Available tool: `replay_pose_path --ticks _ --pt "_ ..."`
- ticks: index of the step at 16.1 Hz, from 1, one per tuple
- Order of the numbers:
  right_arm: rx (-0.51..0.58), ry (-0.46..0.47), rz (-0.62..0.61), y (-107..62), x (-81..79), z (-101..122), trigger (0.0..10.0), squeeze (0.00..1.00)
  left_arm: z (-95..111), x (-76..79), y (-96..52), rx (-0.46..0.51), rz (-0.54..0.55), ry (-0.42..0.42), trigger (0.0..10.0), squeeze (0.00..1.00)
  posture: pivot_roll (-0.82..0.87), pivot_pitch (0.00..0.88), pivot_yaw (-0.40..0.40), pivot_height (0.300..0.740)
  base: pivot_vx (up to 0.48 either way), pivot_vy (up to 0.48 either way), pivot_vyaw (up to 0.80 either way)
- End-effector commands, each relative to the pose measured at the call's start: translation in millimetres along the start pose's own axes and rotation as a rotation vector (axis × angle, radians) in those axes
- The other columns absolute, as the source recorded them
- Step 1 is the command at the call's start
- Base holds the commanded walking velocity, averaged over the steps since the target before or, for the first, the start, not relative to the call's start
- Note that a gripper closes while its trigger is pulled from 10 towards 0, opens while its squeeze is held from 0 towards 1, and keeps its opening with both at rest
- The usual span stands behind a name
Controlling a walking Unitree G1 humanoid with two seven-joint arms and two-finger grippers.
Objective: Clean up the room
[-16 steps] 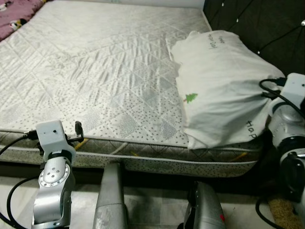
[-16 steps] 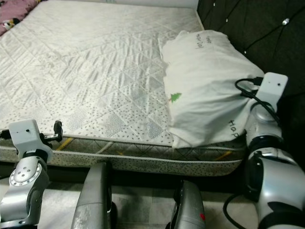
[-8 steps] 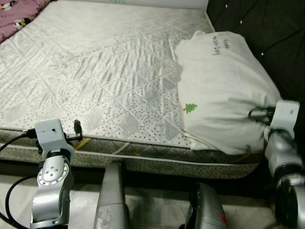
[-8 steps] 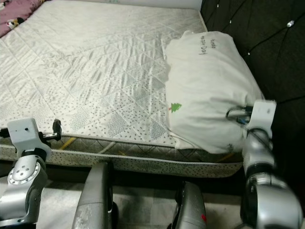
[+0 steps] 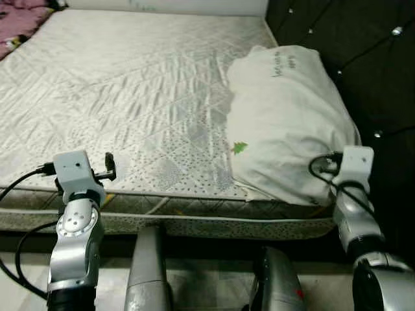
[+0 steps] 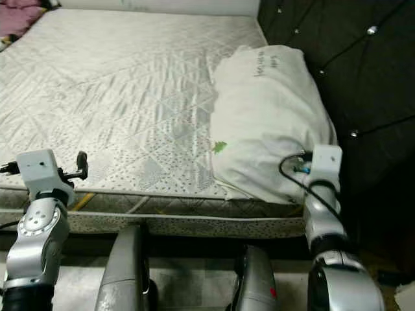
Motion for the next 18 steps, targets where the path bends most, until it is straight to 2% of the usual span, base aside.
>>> replay_pose_path --ticks 1,2,3,6,8,9,10,11,12,13,14,15,17,18 --pt "0.017 -0.011 0.015 3.1 -7.9 7 8.1 0.0 2 -3.0 1.8 0.013 0.015 0.002 10.0 0.0 0.08 0.0 -0.029 0.537 0.0 0.0 0.0" --pt "0.038 0.032 0.012 8.2 -17.1 19 10.0 0.81 2 -3.6 3.8 0.016 0.027 -0.004 10.0 0.0 0.07 0.0 -0.03 0.537 0.0 0.0 0.0" --pt "0.065 0.081 0.043 10.2 -31.1 31 10.0 1.0 2 -5.4 5.3 0.02 0.042 -0.014 10.0 0.0 0.08 0.0 -0.034 0.537 0.0 0.0 0.0" --pt "0.054 0.13 0.091 5.1 -54.3 31 10.0 1.0 6 -7.8 6.4 0.04 0.054 -0.023 10.0 0.0 0.08 0.0 -0.052 0.537 0.0 0.0 0.0" --pt "0.008 0.143 0.103 0.9 -60.4 22 10.0 1.0 6 -9.0 5.2 0.041 0.061 -0.025 10.0 0.0 0.08 0.0 -0.052 0.537 0.0 0.0 0.0" --pt "-0.057 0.152 0.086 -3.3 -59.2 9 10.0 1.0 4 -9.9 3.6 0.027 0.069 -0.022 10.0 0.0 0.08 0.0 -0.049 0.537 0.0 0.0 0.0" --pt "-0.165 0.152 0.033 -11.3 -49.0 -12 10.0 1.0 -1 -10.3 0.4 0.006 0.076 -0.017 10.0 0.0 0.06 0.0 -0.048 0.537 0.0 0.0 0.0" --pt "-0.165 0.152 0.033 -11.3 -49.0 -12 10.0 1.0 -1 -10.3 0.4 0.006 0.076 -0.017 10.0 0.0 0.06 0.0 -0.048 0.537 0.0 0.0 0.0" --pt "-0.175 0.132 0.004 -13.3 -34.3 -15 10.0 1.0 -2 -9.9 -0.8 -0.001 0.077 -0.012 10.0 0.0 0.05 0.0 -0.053 0.537 0.0 0.0 0.0" --pt "-0.092 0.08 -0.02 -8.6 -17.8 1 10.0 1.0 -2 -9.8 0.7 -0.001 0.086 -0.008 10.0 0.0 0.05 0.0 -0.058 0.537 0.0 0.0 0.0" --pt "-0.059 0.064 -0.026 -7.1 -13.6 7 10.0 1.0 -2 -9.9 1.0 -0.001 0.091 -0.006 10.0 0.0 0.05 0.0 -0.058 0.537 0.0 0.0 0.0" --pt "0.068 0.026 -0.036 1.0 -12.8 37 10.0 1.0 -2 -13.1 -0.9 -0.005 0.115 -0.004 10.0 0.0 0.05 0.0 -0.058 0.537 0.0 0.0 0.0" --pt "0.207 0.009 -0.033 7.2 -18.9 72 10.0 1.0 -6 -16.1 -4.4 -0.016 0.134 -0.001 10.0 0.0 0.06 0.0 -0.059 0.537 0.0 0.0 0.0" --pt "0.33 0.007 0.014 8.2 -39.3 105 10.0 1.0 -8 -17.7 -7.3 -0.033 0.151 0.005 10.0 0.0 0.06 0.0 -0.056 0.537 0.0 0.0 0.0"
Point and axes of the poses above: a point about 5 cm out from each wrist's last joint towards the gripper, its own y axis pointing out of the wrist towards the gripper, its own z axis along the axis of the wrist's last joint, x = y × z, the point moved 1 cm from there along y, pointing out of the wrist towards the gripper, and after that the axes turned 9 degrees about y, right-handed, at the moved point
